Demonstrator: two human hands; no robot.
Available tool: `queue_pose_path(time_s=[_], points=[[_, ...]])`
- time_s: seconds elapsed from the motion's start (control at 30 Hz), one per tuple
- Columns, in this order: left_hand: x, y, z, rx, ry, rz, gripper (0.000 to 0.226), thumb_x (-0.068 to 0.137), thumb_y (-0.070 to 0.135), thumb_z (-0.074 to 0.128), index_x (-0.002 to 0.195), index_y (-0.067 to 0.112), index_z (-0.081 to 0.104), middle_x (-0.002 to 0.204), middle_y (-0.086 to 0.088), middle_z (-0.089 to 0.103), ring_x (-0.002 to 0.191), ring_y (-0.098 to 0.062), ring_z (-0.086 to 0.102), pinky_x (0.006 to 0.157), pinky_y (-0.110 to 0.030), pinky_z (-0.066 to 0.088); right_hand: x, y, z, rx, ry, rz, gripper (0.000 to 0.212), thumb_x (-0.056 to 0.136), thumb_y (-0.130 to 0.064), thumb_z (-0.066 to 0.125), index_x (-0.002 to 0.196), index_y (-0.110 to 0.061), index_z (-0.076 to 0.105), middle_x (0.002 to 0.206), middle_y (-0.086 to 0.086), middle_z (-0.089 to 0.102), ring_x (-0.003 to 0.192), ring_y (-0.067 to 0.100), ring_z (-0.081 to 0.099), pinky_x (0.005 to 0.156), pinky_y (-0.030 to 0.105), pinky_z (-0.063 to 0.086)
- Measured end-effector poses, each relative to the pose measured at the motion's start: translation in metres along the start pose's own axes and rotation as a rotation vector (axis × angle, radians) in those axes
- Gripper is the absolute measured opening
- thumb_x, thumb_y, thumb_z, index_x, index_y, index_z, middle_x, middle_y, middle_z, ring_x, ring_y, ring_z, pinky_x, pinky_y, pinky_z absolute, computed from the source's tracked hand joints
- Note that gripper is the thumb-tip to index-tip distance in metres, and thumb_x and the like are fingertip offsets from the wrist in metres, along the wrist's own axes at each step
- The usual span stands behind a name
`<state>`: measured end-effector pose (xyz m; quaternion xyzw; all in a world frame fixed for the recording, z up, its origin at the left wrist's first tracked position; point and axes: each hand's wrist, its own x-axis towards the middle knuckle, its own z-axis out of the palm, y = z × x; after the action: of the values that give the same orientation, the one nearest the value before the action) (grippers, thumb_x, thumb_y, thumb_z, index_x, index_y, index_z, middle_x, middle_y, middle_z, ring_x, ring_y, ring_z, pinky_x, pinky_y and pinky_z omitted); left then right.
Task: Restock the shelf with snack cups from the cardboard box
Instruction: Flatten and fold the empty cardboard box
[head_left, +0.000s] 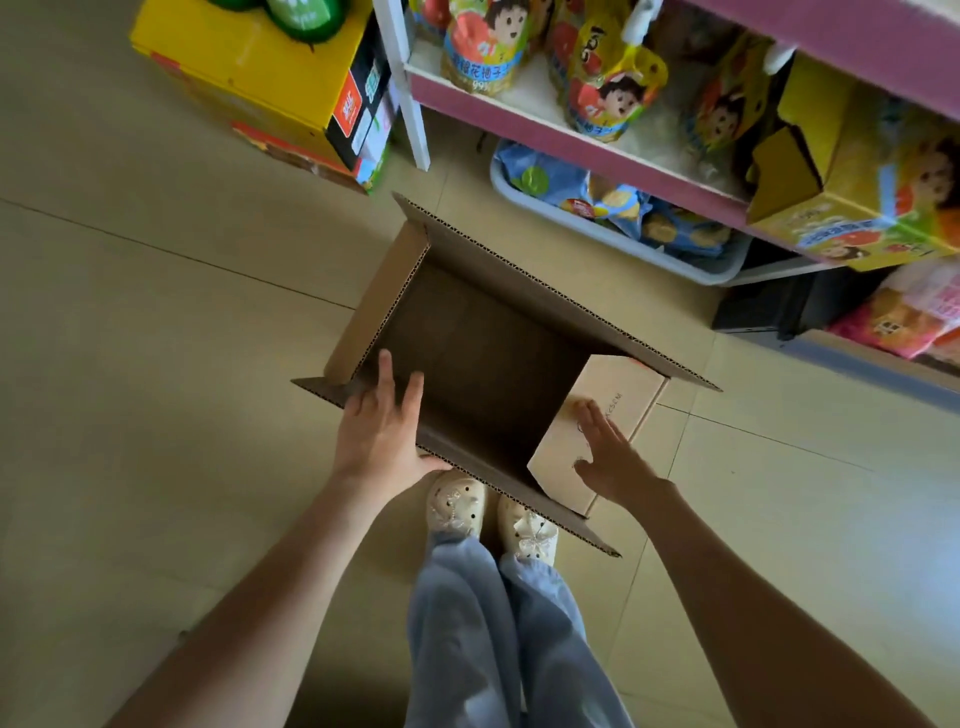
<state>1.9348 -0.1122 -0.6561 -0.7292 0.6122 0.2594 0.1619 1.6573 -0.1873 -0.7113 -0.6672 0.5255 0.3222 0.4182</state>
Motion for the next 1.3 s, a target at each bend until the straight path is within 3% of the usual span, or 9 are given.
queue_pose_path(time_s=[0.27,0.37,0.53,0.63,0.73,0.83,1.0,1.17,1.3], points=[[0.015,-0.001,0.002,0.097,0.296,0.091,0.113,0.045,0.079,0.065,0.128,0.003,0.051,0.147,-0.03,0.024,0.127,-0.044,0.033,0.106,-0.058,0.028,0.018,0.008,-0.001,-0.064,-0.049,0.056,0.075,0.094,-0.024,0.051,0.152,-0.025,0.002,0.159,-0.006,-0.009,0.147,0.016,-0.003,0.117,0.042,0.016],[0.018,-0.001,0.001,0.076,0.205,0.079,0.117,0.044,0.077,0.068,0.134,0.008,0.041,0.146,-0.034,0.024,0.124,-0.048,0.035,0.102,-0.058,0.032,0.007,0.002,-0.005,-0.036,-0.002,0.038,0.07,0.095,-0.02,0.047,0.152,-0.021,0.006,0.159,-0.003,-0.004,0.147,0.018,-0.002,0.118,0.043,0.013],[0.03,0.006,-0.01,0.111,-0.105,0.118,0.111,0.065,0.072,0.065,0.147,0.016,0.017,0.153,-0.022,0.017,0.12,-0.035,0.046,0.096,-0.04,0.043,-0.025,-0.047,-0.042,0.202,0.665,-0.165,0.061,0.09,-0.002,0.047,0.147,-0.008,0.028,0.154,0.011,0.023,0.144,0.025,0.017,0.117,0.034,0.016],[0.042,0.003,-0.016,0.116,-0.223,0.205,0.1,0.075,0.068,0.059,0.148,0.018,0.012,0.138,-0.013,0.042,0.108,-0.028,0.056,0.084,-0.036,0.048,-0.029,-0.074,-0.08,0.142,0.881,-0.149,0.075,0.087,-0.006,0.049,0.151,-0.011,0.009,0.158,0.013,0.011,0.146,0.026,0.004,0.118,0.037,0.003],[0.055,0.002,-0.018,0.132,-0.221,0.209,0.103,0.072,0.071,0.059,0.148,0.017,0.016,0.131,-0.012,0.048,0.107,-0.027,0.056,0.081,-0.036,0.049,-0.006,-0.075,-0.103,0.039,0.606,0.009,0.072,0.094,-0.026,0.047,0.151,-0.014,0.006,0.156,0.009,0.02,0.146,0.022,0.009,0.117,0.04,-0.01],[0.06,-0.002,-0.01,0.17,0.069,0.241,0.123,0.047,0.076,0.073,0.14,0.006,0.031,0.137,-0.021,0.044,0.121,-0.036,0.049,0.101,-0.047,0.041,0.007,-0.074,-0.095,0.005,0.444,-0.005,0.057,0.098,-0.039,0.038,0.148,-0.017,0.024,0.146,0.007,0.041,0.139,0.02,0.03,0.119,0.04,0.001],[0.049,-0.008,0.011,0.082,0.314,0.392,0.134,0.048,0.065,0.079,0.149,0.014,0.008,0.152,-0.024,0.012,0.14,-0.038,0.019,0.111,-0.061,0.014,-0.001,-0.068,-0.066,0.044,0.368,-0.125,0.071,0.096,-0.05,0.037,0.152,-0.022,0.002,0.159,-0.002,0.01,0.146,0.013,0.005,0.117,0.032,0.001],[0.048,-0.011,0.014,0.048,0.298,0.454,0.138,0.05,0.062,0.081,0.151,0.019,-0.003,0.156,-0.019,-0.004,0.142,-0.036,0.013,0.112,-0.061,0.01,-0.004,-0.072,-0.079,0.006,0.204,-0.171,0.112,0.07,-0.082,0.042,0.147,-0.031,-0.019,0.159,-0.004,-0.011,0.145,0.017,-0.011,0.116,0.042,-0.005],[0.049,-0.008,0.003,0.045,0.28,0.477,0.143,0.043,0.066,0.081,0.151,0.021,-0.002,0.156,-0.015,-0.013,0.144,-0.034,0.004,0.111,-0.063,0.004,-0.018,-0.075,-0.072,-0.142,0.124,-0.185,0.137,0.054,-0.086,0.056,0.139,-0.03,-0.035,0.152,-0.003,-0.032,0.141,0.018,-0.028,0.116,0.05,-0.011]])
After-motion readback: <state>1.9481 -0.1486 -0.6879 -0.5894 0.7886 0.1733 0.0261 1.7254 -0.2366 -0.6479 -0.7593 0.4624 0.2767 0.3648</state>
